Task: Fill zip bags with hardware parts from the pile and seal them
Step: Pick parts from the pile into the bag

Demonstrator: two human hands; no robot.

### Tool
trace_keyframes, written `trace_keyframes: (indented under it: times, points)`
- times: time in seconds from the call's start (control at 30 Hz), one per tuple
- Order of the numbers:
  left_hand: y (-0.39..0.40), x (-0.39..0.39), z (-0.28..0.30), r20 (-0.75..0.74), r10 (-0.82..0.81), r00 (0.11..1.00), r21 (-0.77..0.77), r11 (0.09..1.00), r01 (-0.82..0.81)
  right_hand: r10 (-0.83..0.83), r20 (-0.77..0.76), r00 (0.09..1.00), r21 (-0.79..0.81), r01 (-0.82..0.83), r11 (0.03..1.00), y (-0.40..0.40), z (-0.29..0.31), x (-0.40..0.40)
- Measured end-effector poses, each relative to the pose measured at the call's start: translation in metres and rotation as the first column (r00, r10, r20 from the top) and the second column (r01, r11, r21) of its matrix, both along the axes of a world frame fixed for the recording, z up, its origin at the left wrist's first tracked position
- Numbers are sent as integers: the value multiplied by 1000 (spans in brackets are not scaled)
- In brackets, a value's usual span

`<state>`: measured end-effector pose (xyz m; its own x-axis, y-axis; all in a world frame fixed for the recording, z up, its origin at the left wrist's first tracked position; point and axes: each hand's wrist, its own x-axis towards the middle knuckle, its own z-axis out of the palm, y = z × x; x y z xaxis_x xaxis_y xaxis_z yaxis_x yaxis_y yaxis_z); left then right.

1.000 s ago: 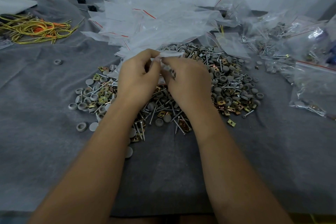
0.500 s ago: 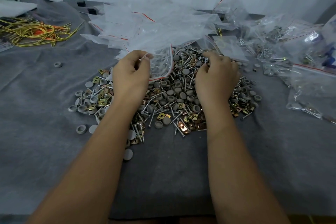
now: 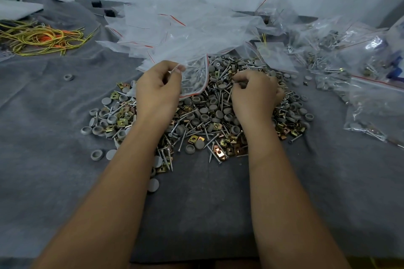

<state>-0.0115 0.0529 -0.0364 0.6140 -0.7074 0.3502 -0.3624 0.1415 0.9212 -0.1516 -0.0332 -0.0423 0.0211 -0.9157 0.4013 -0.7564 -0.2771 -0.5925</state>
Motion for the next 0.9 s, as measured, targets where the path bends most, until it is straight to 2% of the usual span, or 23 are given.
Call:
trace_keyframes:
  times: [0.2,0.33,0.43,0.5,0.57,0.7,0.9]
  points:
    - [-1,2,-2,24,5,1000,7,1000,-5,22,188,982,-54,-12,998,4,4,0]
    - [-2,2,-3,29,5,1000,13,1000,-5,140,276,951,-89,-120,989,8,8,2]
    - [-3,3,-4,32,0,999,11,1000,0,320,482,816,-126,-297,947,15,13,6]
    - [-4,3,-4,45,-3,999,3,1000,3,448,549,705,-186,-420,888,19,15,8]
    - [-5,3,-5,62,-3,998,2,1000,3,526,527,667,-194,-509,839,22,15,11]
    - [-6,3,-6,95,-6,995,12,1000,5,572,413,709,-154,-564,811,26,10,17]
    - [-7,4,-9,189,-17,982,41,999,10,511,227,829,-164,-485,859,25,5,18]
